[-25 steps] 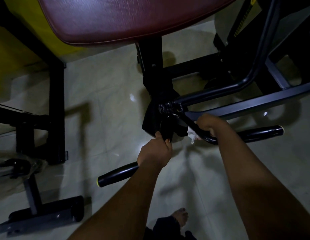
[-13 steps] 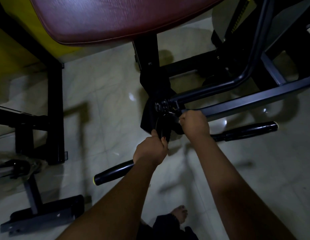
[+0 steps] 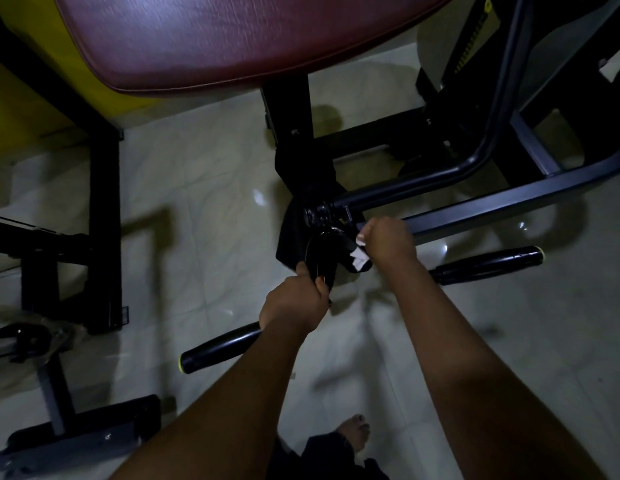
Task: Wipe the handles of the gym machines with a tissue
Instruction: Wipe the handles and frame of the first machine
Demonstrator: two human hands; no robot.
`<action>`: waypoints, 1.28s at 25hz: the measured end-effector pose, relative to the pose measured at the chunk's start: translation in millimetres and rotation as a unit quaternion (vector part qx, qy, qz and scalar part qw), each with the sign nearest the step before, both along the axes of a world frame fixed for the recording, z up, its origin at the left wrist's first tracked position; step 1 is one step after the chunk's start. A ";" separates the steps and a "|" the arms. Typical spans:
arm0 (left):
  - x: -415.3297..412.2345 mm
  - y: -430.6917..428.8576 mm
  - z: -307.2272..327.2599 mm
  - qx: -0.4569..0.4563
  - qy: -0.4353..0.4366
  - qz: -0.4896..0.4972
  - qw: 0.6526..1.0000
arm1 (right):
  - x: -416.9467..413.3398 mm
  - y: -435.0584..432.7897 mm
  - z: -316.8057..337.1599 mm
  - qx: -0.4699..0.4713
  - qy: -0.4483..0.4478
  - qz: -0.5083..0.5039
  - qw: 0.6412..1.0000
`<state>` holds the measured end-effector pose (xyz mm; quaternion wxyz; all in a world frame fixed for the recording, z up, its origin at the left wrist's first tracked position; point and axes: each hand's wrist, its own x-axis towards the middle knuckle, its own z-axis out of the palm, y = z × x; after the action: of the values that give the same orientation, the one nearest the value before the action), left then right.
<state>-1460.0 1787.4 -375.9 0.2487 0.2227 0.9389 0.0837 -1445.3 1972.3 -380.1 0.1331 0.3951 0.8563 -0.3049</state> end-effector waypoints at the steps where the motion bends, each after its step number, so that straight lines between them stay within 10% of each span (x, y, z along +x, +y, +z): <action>1: -0.1 0.5 -0.2 0.000 -0.001 0.002 1.000 | 0.1 5.7 1.0 -0.015 -0.006 -0.003 1.000; 9: 1.4 1.4 1.8 -0.002 0.008 -0.011 1.000 | 21.5 14.0 8.4 -0.005 -0.103 0.096 0.990; 14: 0.4 1.2 1.5 0.002 0.006 -0.012 1.000 | 53.0 -28.4 -3.2 0.165 0.051 0.089 0.981; 18: 0.4 0.3 1.2 0.004 0.001 -0.012 1.000 | 101.2 -53.5 -30.3 0.349 0.217 0.143 0.900; 32: -0.1 1.2 7.0 0.014 -0.019 -0.007 1.000 | 94.8 -52.2 -2.7 0.371 -0.005 0.041 0.928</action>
<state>-1460.1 1788.6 -368.9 0.2644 0.2313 0.9310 0.0993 -1350.5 1920.1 -382.7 -0.0059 0.3827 0.9229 0.0420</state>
